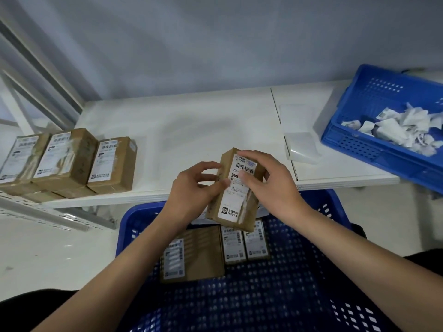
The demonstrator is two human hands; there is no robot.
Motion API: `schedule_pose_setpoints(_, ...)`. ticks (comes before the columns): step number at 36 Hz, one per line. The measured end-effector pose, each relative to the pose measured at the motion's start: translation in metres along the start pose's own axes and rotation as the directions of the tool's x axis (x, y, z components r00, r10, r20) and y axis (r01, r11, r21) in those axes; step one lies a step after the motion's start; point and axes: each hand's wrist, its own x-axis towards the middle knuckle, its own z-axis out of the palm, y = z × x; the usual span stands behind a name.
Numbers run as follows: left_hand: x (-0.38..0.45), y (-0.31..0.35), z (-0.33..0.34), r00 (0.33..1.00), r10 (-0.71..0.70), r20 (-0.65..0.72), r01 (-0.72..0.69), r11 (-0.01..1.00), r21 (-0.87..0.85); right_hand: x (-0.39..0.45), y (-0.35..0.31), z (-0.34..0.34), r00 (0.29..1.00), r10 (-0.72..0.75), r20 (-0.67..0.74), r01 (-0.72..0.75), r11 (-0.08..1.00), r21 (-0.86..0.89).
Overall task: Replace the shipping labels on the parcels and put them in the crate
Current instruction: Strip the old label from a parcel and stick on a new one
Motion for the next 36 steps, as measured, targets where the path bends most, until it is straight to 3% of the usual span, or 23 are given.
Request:
schedule_pose_setpoints(29,-0.003,-0.001,0.0033,1.0,0.019,0.024,-0.02,0.999,0.044,0.0008,0.0017,-0.002,1.0,-0.021,-0.006,0.021,1.0,0.006)
schedule_pose_setpoints(36,-0.0027,0.0028,-0.0027,0.999,0.028,0.019,-0.029,0.999,0.022,0.0043,0.0002,-0.0064,0.996,-0.071,0.047,0.073,0.996,-0.048)
